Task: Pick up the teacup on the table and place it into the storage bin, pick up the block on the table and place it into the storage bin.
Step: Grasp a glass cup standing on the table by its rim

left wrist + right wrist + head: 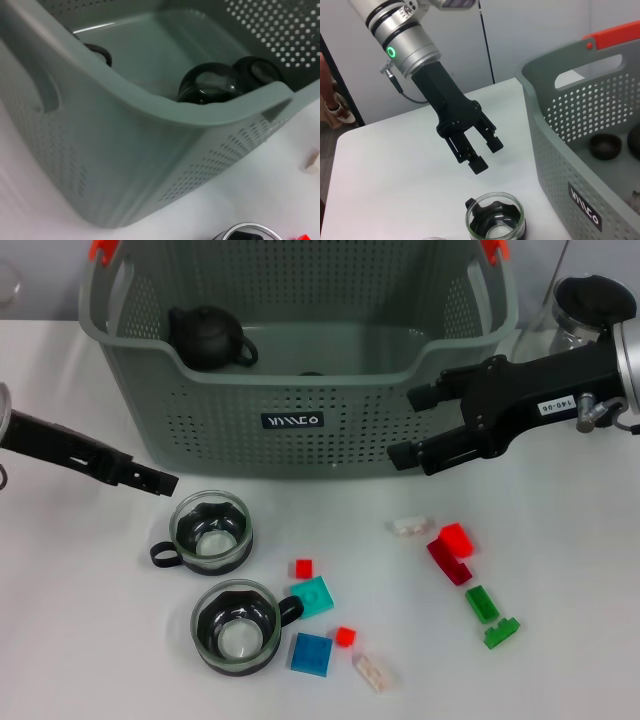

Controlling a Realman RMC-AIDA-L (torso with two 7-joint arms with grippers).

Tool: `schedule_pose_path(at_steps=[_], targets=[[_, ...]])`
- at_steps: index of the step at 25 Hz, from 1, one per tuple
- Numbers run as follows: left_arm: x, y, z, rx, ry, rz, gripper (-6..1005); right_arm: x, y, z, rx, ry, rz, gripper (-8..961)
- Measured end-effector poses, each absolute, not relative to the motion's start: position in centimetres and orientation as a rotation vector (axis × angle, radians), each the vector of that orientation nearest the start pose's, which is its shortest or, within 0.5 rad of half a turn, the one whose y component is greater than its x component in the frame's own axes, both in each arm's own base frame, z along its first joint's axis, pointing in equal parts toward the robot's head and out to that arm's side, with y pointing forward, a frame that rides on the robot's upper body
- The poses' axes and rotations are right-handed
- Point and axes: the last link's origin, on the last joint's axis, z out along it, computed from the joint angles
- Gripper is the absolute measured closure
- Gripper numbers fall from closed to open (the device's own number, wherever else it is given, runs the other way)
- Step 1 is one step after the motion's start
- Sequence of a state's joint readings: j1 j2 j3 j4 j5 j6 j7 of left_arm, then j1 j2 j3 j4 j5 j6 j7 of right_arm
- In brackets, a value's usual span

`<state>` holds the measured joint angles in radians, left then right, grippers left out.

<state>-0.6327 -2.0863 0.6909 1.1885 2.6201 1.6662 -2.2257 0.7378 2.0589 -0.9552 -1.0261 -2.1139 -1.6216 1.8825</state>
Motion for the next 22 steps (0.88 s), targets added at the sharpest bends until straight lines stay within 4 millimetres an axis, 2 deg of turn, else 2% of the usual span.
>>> schedule_pose_path(at_steps=[11,22], targets=[[-24.2,36.6,6.1,-2.401,-1.347,0.188,172,14.6,38.2,2.4,-2.967,0.477,0.323,4],[-23.7,36.8,4.1,-2.390,-1.354,0.236,172,14.7,38.2,2.6,-2.967,0.465,0.302,3]])
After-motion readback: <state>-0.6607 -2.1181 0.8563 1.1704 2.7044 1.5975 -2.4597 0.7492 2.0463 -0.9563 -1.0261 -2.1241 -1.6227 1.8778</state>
